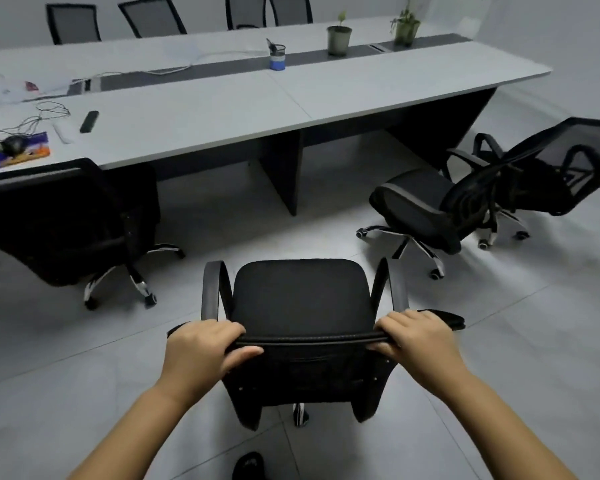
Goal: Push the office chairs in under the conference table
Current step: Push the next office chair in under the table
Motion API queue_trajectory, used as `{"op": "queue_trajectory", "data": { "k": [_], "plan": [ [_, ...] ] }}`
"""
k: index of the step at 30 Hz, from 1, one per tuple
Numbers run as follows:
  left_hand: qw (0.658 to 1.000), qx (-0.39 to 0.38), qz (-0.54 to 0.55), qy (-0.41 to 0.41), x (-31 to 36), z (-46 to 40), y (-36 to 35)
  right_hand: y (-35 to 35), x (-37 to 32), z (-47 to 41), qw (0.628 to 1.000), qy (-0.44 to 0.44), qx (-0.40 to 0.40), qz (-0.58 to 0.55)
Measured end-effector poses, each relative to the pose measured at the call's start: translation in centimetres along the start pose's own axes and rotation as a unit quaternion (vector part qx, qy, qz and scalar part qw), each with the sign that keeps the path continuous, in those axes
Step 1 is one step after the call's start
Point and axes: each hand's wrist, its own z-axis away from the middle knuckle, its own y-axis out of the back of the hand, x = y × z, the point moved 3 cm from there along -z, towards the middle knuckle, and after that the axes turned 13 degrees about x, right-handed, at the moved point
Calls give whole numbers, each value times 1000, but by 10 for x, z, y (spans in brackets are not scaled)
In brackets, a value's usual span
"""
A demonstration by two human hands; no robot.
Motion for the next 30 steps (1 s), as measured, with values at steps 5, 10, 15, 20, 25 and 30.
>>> {"op": "queue_trajectory", "data": {
  "k": [5,10,15,20,25,30],
  "plan": [
    [1000,17,-9,23,-16,-37,-13,-20,21,-46,999,28,36,-23],
    [999,31,-18,22,-36,-70,-32,-39,38,-87,996,61,66,-26],
    [998,50,-33,16,-53,-89,-55,-62,56,-118,994,72,74,-26],
    [998,51,-42,10,-69,-106,-73,-83,70,-147,993,80,72,-41],
    [997,56,-51,12,-92,-130,-89,-107,76,-181,993,83,81,-37],
    [994,70,-81,29,-111,-149,-105,-136,88,-219,989,103,94,-57]
  ]
}}
